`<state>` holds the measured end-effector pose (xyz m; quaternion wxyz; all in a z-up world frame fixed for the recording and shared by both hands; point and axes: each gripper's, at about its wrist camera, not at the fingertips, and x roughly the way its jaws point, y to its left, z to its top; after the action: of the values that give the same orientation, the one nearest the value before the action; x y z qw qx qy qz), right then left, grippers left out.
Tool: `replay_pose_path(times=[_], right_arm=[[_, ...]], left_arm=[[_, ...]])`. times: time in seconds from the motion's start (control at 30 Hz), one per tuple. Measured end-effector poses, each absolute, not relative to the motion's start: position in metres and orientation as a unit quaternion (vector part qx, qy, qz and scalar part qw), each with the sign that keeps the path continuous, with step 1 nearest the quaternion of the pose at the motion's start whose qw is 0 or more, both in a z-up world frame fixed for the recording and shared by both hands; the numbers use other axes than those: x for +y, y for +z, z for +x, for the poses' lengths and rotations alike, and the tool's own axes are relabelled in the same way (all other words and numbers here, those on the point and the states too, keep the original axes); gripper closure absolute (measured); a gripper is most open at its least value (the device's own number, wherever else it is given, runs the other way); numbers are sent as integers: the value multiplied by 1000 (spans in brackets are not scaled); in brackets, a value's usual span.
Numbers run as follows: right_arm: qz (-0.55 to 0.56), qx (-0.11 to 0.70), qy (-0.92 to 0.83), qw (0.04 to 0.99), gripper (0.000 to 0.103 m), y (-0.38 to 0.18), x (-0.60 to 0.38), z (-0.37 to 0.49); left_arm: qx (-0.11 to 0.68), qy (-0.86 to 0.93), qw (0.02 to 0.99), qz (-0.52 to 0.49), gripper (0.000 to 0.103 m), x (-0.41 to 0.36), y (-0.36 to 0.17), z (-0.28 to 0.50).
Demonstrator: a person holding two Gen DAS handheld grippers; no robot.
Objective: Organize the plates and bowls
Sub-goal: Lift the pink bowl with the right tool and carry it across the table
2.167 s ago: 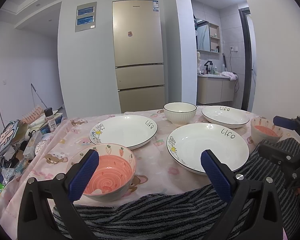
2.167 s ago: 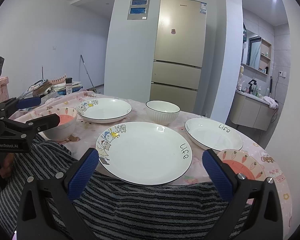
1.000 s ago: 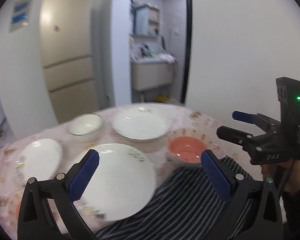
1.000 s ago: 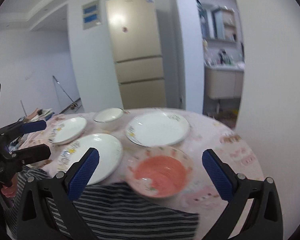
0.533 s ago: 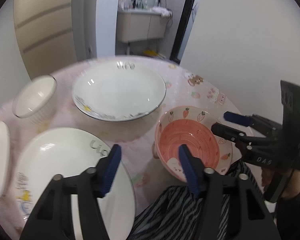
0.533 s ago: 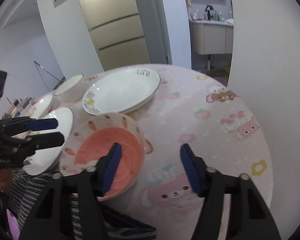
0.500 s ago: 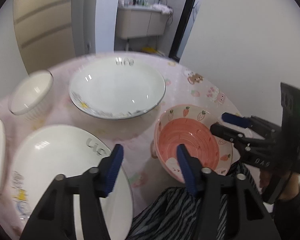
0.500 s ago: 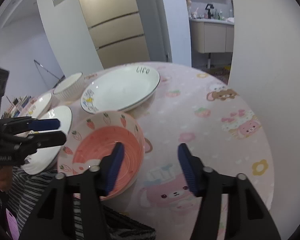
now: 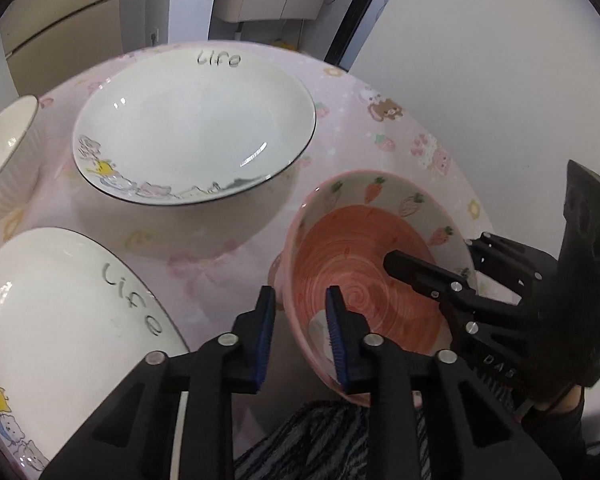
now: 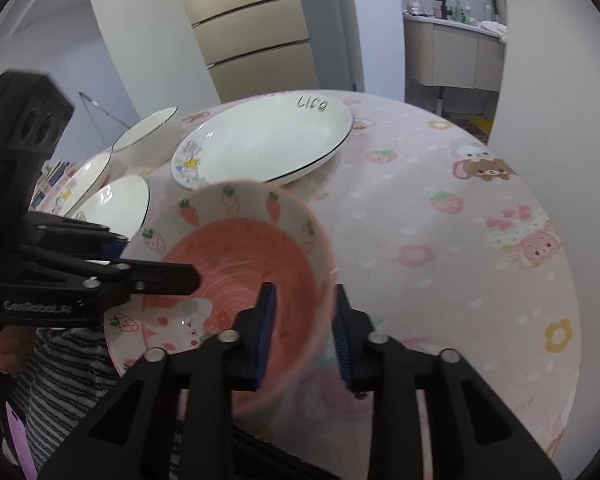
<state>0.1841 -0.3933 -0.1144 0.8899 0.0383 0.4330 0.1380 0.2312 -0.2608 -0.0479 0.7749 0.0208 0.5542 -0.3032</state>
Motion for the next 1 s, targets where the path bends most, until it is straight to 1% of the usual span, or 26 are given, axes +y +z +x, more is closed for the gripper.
replay_pose_path(times=[0.1, 0.17, 0.2, 0.27, 0.33, 0.4, 0.5, 0.63, 0.87, 1.0], right_arm=[[7, 427, 125, 896, 88, -115, -386, 179], [13, 420, 127, 898, 90, -114, -389, 177], [18, 415, 131, 900, 92, -114, -391, 176], [27, 406, 137, 903, 92, -113, -394, 173], [13, 391, 133, 911, 93, -109, -392, 168], [8, 374, 131, 918, 96, -102, -391, 163], [-7, 348, 130, 928, 96, -83, -388, 159], [-39, 311, 133, 940, 96, -51, -371, 150], [-27, 263, 174, 949, 96, -8, -333, 140], [-38, 237, 205, 949, 96, 12, -296, 134]], left_arm=[[561, -311, 767, 27, 81, -266, -53, 230], [552, -312, 772, 33, 81, -268, -52, 228], [552, -312, 773, 30, 81, -267, -52, 228], [552, -314, 772, 18, 83, -263, -52, 229], [546, -316, 776, 9, 85, -260, -50, 228], [534, -317, 783, 9, 86, -258, -44, 224], [503, -313, 805, 32, 89, -256, -27, 213], [451, -298, 840, 51, 90, -245, 6, 201], [375, -259, 889, 40, 90, -191, 57, 172], [344, -231, 910, 26, 91, -152, 72, 156]])
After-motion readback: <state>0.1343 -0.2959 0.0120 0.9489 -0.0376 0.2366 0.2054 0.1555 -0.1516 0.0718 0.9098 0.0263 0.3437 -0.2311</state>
